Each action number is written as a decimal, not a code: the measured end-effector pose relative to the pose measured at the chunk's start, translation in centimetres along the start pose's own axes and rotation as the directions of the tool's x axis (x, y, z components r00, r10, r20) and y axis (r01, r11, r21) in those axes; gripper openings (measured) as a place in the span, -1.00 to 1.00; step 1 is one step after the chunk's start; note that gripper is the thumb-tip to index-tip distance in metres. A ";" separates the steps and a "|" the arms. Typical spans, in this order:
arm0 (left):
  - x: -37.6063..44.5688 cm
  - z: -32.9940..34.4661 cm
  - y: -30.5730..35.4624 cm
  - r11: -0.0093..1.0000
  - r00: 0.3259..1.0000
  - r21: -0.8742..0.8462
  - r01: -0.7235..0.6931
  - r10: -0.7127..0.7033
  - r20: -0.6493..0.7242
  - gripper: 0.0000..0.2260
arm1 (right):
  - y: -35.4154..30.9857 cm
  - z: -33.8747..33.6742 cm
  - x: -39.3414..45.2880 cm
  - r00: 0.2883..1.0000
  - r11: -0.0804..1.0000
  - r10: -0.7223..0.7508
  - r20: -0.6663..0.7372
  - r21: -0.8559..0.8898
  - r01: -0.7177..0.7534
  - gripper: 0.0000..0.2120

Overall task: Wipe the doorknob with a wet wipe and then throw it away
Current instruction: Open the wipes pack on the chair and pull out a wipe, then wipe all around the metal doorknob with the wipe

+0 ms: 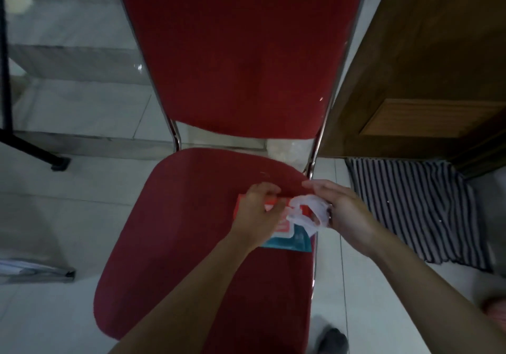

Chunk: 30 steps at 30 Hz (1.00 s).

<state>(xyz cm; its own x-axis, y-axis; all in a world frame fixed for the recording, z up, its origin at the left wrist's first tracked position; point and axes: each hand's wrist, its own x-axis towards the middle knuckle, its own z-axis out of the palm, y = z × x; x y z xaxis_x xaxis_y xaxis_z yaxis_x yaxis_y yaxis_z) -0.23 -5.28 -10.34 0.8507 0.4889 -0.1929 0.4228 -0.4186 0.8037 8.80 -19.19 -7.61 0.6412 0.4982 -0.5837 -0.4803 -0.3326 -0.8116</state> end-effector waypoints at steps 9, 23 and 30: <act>1.8 -3.0 18.1 0.913 0.930 -0.355 -0.203 0.293 0.220 -0.86 | -14.6 -6.5 -7.1 0.926 0.931 -0.348 -0.150 0.060 0.360 -0.76; 0.5 -5.2 44.8 0.839 0.932 -0.492 -0.234 0.337 0.133 -0.69 | -32.5 -21.7 -23.2 0.645 0.719 -0.673 -0.361 -0.117 0.685 -0.82; 0.2 -4.2 52.6 0.509 0.838 -0.853 0.114 0.412 0.357 -0.59 | -35.7 -26.6 -27.3 0.521 0.618 -0.753 -0.401 -0.160 0.770 -0.73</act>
<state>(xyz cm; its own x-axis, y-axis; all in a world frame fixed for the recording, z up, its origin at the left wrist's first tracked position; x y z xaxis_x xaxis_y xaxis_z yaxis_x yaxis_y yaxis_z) 20.89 -24.00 34.23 0.9988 -0.0366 -0.0314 0.0454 0.4956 0.8674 24.35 -42.23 36.62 0.9361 0.1891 0.2966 0.2925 0.0501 -0.9550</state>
